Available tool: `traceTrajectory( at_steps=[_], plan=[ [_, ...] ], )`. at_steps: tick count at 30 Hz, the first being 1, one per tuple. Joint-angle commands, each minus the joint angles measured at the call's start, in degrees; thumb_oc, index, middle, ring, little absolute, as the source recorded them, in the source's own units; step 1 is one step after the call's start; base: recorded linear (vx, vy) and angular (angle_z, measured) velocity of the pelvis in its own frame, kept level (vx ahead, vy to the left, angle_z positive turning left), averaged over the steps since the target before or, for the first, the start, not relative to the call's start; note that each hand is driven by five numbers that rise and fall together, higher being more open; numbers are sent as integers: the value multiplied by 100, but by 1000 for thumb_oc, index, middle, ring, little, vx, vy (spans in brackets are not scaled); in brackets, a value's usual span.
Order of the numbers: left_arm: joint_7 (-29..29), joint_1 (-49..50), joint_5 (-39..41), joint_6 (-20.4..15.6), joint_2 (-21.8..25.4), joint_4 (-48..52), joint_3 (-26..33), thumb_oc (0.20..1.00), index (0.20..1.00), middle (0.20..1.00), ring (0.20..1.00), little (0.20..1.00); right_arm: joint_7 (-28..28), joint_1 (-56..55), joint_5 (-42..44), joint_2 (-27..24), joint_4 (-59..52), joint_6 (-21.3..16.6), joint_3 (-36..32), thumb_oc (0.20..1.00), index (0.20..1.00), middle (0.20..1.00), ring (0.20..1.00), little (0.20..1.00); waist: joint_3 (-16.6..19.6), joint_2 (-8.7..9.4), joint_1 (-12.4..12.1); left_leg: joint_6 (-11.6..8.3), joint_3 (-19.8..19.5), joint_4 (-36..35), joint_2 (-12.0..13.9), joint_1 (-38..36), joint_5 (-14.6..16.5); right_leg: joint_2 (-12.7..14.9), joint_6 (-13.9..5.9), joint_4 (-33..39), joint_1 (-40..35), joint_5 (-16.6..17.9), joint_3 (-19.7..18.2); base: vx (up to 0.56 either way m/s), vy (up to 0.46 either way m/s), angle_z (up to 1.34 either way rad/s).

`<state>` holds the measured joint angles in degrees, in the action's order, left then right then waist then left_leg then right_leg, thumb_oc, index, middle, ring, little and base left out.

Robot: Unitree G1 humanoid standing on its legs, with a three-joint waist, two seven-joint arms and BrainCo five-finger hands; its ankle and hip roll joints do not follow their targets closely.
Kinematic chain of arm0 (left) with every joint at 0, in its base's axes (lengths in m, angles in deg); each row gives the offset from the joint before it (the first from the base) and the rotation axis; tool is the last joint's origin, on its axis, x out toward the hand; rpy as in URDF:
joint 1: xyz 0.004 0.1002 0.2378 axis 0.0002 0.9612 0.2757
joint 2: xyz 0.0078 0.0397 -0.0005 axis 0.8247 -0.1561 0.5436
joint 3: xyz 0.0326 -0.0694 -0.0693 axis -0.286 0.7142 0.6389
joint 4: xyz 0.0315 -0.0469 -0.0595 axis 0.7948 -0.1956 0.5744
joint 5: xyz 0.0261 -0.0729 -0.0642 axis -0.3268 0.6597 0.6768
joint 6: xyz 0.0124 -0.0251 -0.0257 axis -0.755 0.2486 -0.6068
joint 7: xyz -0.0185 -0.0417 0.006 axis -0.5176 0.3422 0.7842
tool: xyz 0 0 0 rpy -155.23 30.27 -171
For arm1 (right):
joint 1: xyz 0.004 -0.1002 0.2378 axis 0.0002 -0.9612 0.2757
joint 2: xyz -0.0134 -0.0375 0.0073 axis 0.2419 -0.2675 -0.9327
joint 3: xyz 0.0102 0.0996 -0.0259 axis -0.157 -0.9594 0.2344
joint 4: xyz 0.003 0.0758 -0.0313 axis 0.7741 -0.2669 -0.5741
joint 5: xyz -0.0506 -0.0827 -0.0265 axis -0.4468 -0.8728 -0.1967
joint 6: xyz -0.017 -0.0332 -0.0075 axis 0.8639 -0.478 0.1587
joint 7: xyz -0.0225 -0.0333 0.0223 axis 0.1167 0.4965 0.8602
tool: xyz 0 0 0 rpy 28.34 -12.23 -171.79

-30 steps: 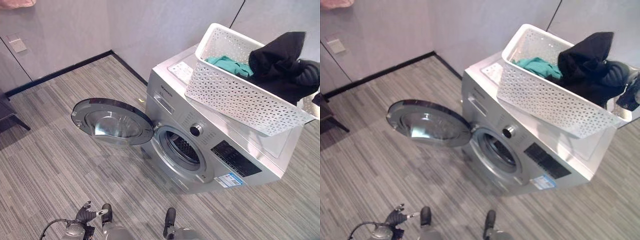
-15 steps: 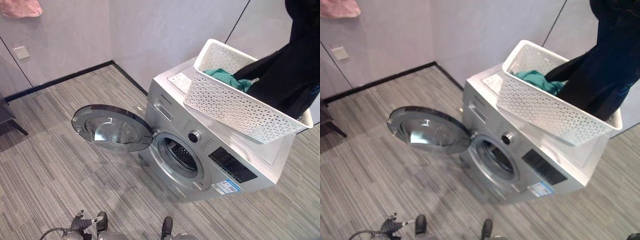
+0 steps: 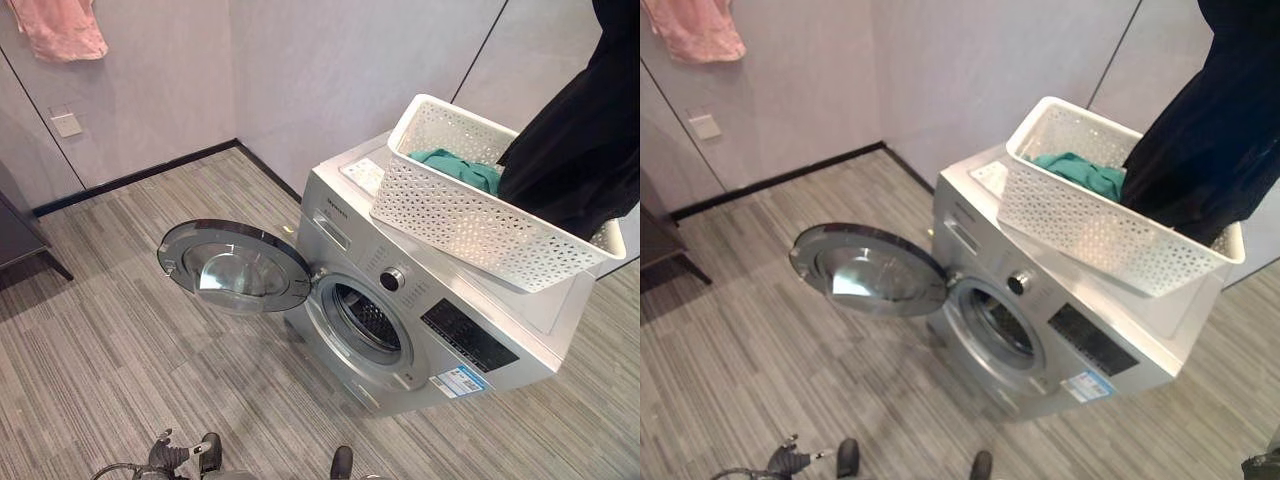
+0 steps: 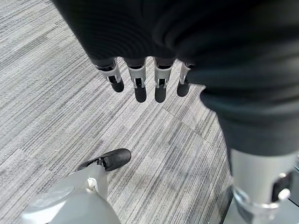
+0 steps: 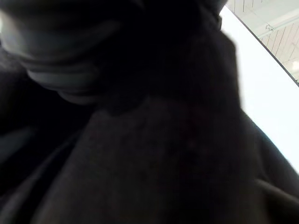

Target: Grab the laundry basket,head to the washer,open it,put in the laundry and shut it.

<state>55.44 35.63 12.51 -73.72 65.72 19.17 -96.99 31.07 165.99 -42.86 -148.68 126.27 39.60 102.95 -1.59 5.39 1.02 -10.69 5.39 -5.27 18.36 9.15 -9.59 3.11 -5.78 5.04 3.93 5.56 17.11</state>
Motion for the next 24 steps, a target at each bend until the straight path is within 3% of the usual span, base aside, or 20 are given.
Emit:
traceTrajectory(
  at_steps=[1, 7, 19, 21, 24],
  plan=[
    [-125, -416, -152, -114, 442, -140, -231, 1000, 1000, 1000, 1000, 1000, -364, 1394, -185, -408, 518, 62, 382, 200, 200, 200, 200, 200, -161, 426, -122, -141, 175, 27, 231, -814, 496, 293, -279, -126, -262, -624, -121, 42, 46, 1],
    [-159, -396, -244, -103, 389, -223, -327, 1000, 1000, 1000, 1000, 1000, -482, 2058, -324, -443, 887, 115, 1001, 200, 200, 200, 200, 200, -55, 438, -148, -141, 119, 27, 179, -841, 532, 333, -308, -115, -351, -623, -53, 15, 23, 6],
    [-210, -399, -276, -117, 347, -252, -348, 1000, 1000, 1000, 1000, 1000, -627, 2175, -329, -458, 887, 91, 1074, 200, 200, 200, 200, 200, -4, 440, -171, -136, 118, 27, 147, -886, 575, 353, -315, -94, -415, -629, -44, 1, 2, 0],
    [-465, -404, -343, -99, 324, -402, -401, 1000, 1000, 1000, 1000, 1000, -1426, 2538, -651, -591, 754, 154, 1323, 200, 200, 200, 200, 200, 90, 444, -258, -123, 27, 27, 70, -967, 681, 422, -336, -96, -577, -672, 59, 38, 93, 1],
    [-570, -492, -354, -176, 282, -315, -530, 1000, 1000, 1000, 1000, 1000, -1610, 3046, -764, -556, 655, 134, 1765, 200, 200, 200, 200, 200, 175, 480, -276, -76, -43, 27, -9, -987, 756, 524, -365, -119, -646, -657, 138, -17, 117, 23]
  ],
)
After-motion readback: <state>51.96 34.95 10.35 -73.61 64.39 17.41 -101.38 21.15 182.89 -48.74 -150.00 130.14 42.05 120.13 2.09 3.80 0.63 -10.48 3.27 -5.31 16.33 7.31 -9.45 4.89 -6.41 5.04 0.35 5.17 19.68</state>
